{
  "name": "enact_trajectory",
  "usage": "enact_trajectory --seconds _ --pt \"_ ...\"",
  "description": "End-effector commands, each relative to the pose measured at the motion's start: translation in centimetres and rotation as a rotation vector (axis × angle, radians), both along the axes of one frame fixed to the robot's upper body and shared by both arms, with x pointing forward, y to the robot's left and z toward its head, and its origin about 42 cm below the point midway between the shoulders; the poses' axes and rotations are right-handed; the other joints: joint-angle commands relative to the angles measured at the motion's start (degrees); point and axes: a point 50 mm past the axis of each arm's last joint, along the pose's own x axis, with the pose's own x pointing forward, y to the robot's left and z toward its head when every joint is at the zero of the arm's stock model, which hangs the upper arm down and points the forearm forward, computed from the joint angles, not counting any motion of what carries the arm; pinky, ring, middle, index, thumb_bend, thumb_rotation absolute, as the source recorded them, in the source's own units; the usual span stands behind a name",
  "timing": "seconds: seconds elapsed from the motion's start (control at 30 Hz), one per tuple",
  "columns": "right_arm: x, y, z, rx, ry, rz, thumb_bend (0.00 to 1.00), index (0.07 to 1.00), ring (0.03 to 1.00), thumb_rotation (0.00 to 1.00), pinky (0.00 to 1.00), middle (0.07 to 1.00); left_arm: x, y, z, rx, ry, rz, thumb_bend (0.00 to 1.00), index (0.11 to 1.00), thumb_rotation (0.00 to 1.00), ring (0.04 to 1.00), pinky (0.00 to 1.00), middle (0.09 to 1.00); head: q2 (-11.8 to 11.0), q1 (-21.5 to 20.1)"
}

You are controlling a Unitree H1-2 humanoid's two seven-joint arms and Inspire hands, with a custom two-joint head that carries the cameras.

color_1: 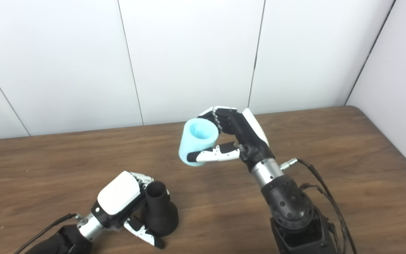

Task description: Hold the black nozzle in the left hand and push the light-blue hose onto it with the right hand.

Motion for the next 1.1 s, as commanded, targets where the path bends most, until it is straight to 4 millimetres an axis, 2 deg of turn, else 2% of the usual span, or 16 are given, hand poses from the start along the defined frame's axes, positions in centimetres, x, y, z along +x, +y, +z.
enact_trajectory --seconds 0.0,0.33,0.53,0.6,0.67,0.73,0.83,0.9,1.0,1.03,1.07 --pt "-0.4 0.8 2.8 0.005 -0.103 0.041 0.52 0.473 0.499 0.0 0.41 0.499 -8.4 -2.3 -9.7 0.026 0.316 -0.017 0.52 0.483 0.0 0.441 0.35 0.488 0.2 0.2" --pt "-1.0 1.7 2.5 0.006 -0.082 0.099 0.52 0.473 0.487 0.0 0.4 0.498 -8.6 -2.8 -10.0 0.021 0.351 -0.016 0.52 0.478 0.0 0.443 0.36 0.493 0.8 1.8" --pt "-1.0 2.4 2.1 0.002 -0.073 0.127 0.52 0.472 0.472 0.0 0.38 0.499 -8.6 -3.0 -10.2 0.015 0.37 -0.007 0.52 0.492 0.0 0.415 0.33 0.48 0.9 2.4" --pt "-1.1 2.5 1.9 -0.002 -0.072 0.134 0.52 0.472 0.467 0.0 0.37 0.499 -8.7 -3.0 -10.3 0.014 0.379 -0.006 0.52 0.517 0.0 0.361 0.29 0.442 1.0 2.4" --pt "-1.1 2.7 1.8 0.004 -0.066 0.143 0.52 0.475 0.46 0.0 0.36 0.497 -8.7 -3.0 -10.4 0.01 0.401 -0.001 0.52 0.522 0.0 0.36 0.28 0.437 0.9 2.5" --pt "-1.1 2.9 1.6 0.008 -0.061 0.145 0.52 0.481 0.4 0.0 0.29 0.492 -8.7 -3.0 -10.5 0.005 0.422 0.007 0.52 0.516 0.0 0.374 0.29 0.45 0.9 2.5" --pt "-1.2 3.0 1.5 0.004 -0.061 0.147 0.52 0.485 0.384 0.0 0.28 0.489 -8.7 -2.9 -10.7 -0.005 0.442 0.018 0.52 0.518 0.0 0.368 0.29 0.447 0.9 2.5" --pt "-1.2 3.1 1.5 0.003 -0.063 0.15 0.52 0.488 0.364 0.0 0.26 0.486 -8.7 -2.9 -10.7 -0.006 0.453 0.021 0.52 0.523 0.0 0.336 0.26 0.426 1.0 2.7" --pt "-1.2 3.2 1.5 0.005 -0.064 0.154 0.52 0.49 0.287 0.0 0.18 0.485 -8.7 -2.9 -10.7 -0.007 0.459 0.021 0.51 0.521 0.0 0.311 0.24 0.407 1.0 2.7" --pt "-1.2 3.3 1.5 0.005 -0.065 0.158 0.52 0.489 0.307 0.0 0.19 0.485 -8.7 -2.9 -10.7 -0.008 0.458 0.021 0.52 0.503 0.0 0.294 0.22 0.44 1.0 2.7" --pt "-1.2 3.3 1.5 0.003 -0.067 0.161 0.52 0.487 0.362 0.0 0.25 0.487 -8.7 -2.9 -10.7 -0.008 0.459 0.02 0.52 0.514 0.0 0.327 0.25 0.43 1.0 2.7"
